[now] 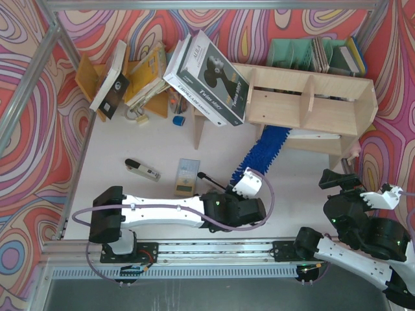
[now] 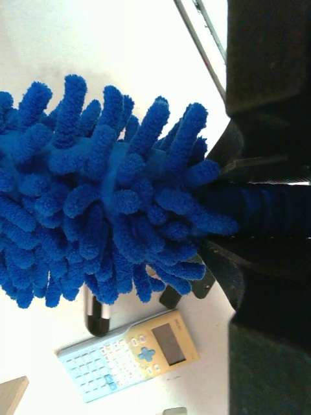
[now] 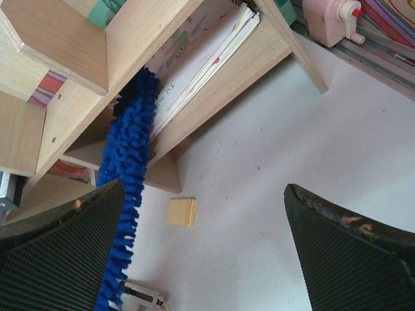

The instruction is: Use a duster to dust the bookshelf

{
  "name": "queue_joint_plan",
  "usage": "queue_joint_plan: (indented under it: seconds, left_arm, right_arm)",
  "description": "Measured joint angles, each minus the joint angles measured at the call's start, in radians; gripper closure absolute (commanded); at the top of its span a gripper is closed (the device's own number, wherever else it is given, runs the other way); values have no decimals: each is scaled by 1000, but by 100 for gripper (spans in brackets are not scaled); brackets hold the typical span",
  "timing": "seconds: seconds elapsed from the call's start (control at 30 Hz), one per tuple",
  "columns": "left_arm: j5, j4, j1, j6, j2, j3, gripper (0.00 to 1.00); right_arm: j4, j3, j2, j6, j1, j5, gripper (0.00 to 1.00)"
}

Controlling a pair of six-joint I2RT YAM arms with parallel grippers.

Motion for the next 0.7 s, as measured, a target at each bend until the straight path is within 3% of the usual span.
queue_joint_plan:
  seconds: [0.3,0.7]
  left_arm:
    - [-52,-55,-50,-26,-47,-42,100]
    - [-37,41,42,76,-38,16,100]
  right_arm:
    - [1,0,-2,0,0,0,1]
    - [7,0,-1,0,0,0,1]
